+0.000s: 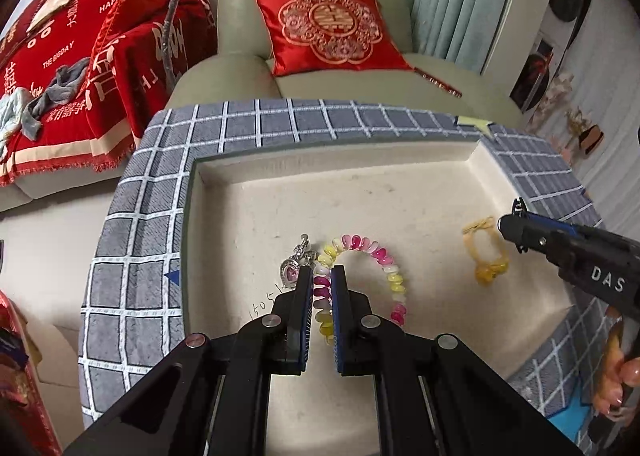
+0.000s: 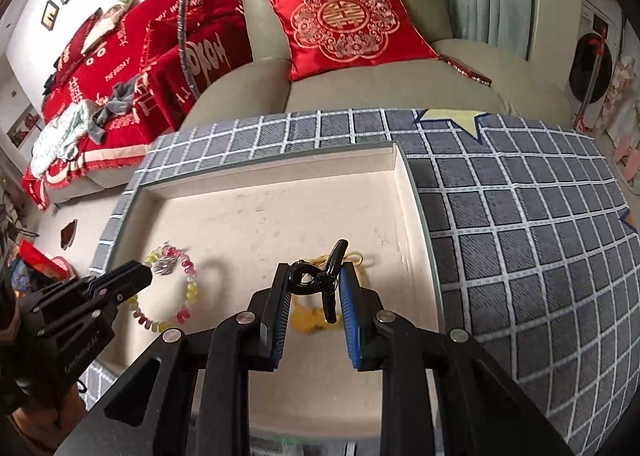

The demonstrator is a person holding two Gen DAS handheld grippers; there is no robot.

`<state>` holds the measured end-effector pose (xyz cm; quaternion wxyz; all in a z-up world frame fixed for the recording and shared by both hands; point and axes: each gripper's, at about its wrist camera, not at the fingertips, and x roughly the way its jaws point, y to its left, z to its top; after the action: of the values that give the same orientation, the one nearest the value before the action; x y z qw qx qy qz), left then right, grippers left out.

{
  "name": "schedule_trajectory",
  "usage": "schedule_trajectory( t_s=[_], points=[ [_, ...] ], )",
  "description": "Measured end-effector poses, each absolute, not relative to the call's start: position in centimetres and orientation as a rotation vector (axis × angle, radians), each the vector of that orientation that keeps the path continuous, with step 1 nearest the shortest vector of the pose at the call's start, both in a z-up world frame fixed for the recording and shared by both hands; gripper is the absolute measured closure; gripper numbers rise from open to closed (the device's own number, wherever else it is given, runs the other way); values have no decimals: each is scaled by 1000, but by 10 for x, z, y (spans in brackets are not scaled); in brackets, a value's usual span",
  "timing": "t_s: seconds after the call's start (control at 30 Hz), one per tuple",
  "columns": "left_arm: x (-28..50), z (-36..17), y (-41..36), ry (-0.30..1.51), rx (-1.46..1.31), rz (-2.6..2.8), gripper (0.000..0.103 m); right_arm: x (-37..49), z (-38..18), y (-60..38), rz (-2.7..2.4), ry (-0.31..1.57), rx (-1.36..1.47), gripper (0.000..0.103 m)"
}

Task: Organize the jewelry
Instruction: 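Lower the beaded bracelet into the tray with the left gripper while the right drops the clip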

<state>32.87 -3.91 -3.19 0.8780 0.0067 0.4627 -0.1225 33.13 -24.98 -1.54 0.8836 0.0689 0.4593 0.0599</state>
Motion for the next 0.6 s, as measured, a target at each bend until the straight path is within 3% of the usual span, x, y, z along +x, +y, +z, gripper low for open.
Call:
schedule_trajectory(
  t_s=[0.47,0.53,0.6],
  points=[
    [328,-48,-54,960,172,-179,80,348,-50,-253,124,1012,179,76],
    [327,-47,-56,953,184,-171,80,348,-50,-254,125,1015,196,71],
    [326,-46,-57,946,184,-170,80,348,-50,-255,131,1013,216,56]
  ],
)
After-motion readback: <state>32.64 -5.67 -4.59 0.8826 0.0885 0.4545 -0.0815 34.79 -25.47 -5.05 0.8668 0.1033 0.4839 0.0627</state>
